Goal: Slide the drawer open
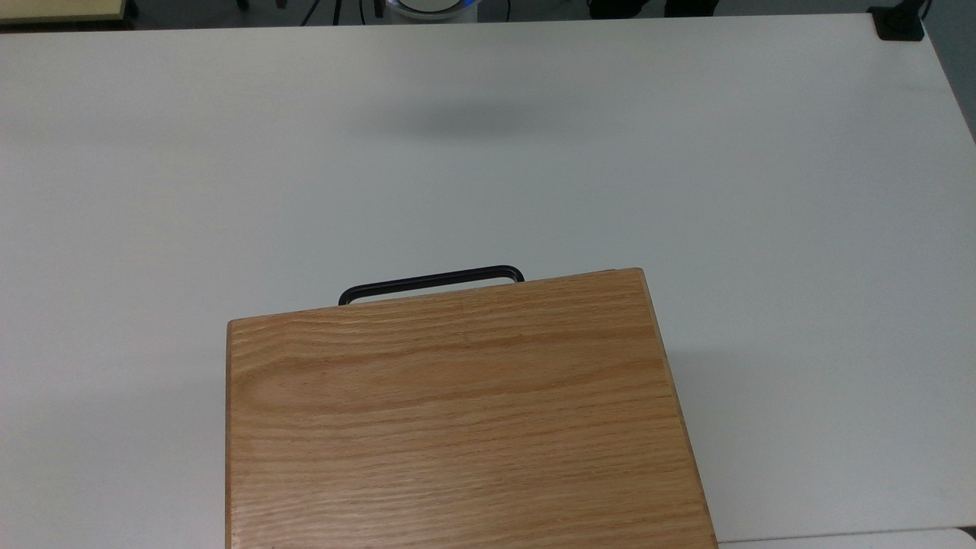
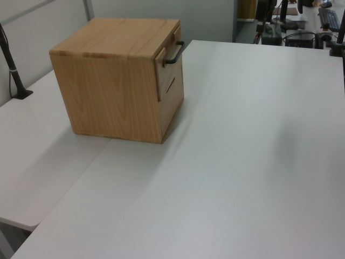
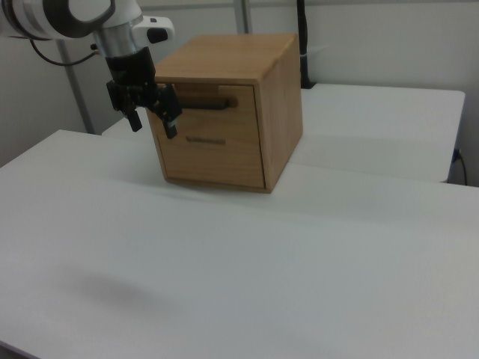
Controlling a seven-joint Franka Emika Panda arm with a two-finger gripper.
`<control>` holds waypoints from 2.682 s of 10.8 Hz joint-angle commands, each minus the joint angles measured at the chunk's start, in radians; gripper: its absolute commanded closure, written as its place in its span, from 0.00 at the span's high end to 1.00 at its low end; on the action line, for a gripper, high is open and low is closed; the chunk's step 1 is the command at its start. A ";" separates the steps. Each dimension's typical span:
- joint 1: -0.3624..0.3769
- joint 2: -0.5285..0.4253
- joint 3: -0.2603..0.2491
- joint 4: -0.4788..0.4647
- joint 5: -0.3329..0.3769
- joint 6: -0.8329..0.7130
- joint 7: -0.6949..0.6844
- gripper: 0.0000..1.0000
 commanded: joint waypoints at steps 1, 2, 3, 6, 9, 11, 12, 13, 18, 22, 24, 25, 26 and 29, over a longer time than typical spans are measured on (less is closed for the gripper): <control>0.004 -0.007 -0.002 -0.013 0.011 0.016 -0.019 1.00; 0.004 -0.007 -0.002 -0.013 0.011 0.016 -0.019 1.00; 0.006 -0.005 -0.002 -0.013 0.009 0.017 -0.019 1.00; 0.004 -0.005 -0.002 -0.013 0.009 0.022 -0.019 1.00; 0.004 -0.005 -0.002 -0.011 0.009 0.022 -0.007 1.00; 0.001 -0.007 -0.012 -0.010 0.020 0.020 0.043 1.00; 0.003 -0.005 -0.007 -0.013 0.017 0.024 0.048 1.00; 0.003 0.005 -0.003 -0.010 0.019 0.030 0.069 1.00; 0.006 0.021 0.016 -0.008 0.023 0.172 0.600 1.00; 0.001 0.226 0.129 0.062 -0.058 0.453 1.283 1.00; -0.010 0.257 0.131 0.087 -0.044 0.554 1.391 0.81; -0.010 0.263 0.129 0.084 0.003 0.618 1.396 0.64; -0.014 0.284 0.128 0.087 0.032 0.660 1.393 0.47; -0.025 0.320 0.126 0.088 0.051 0.708 1.393 0.42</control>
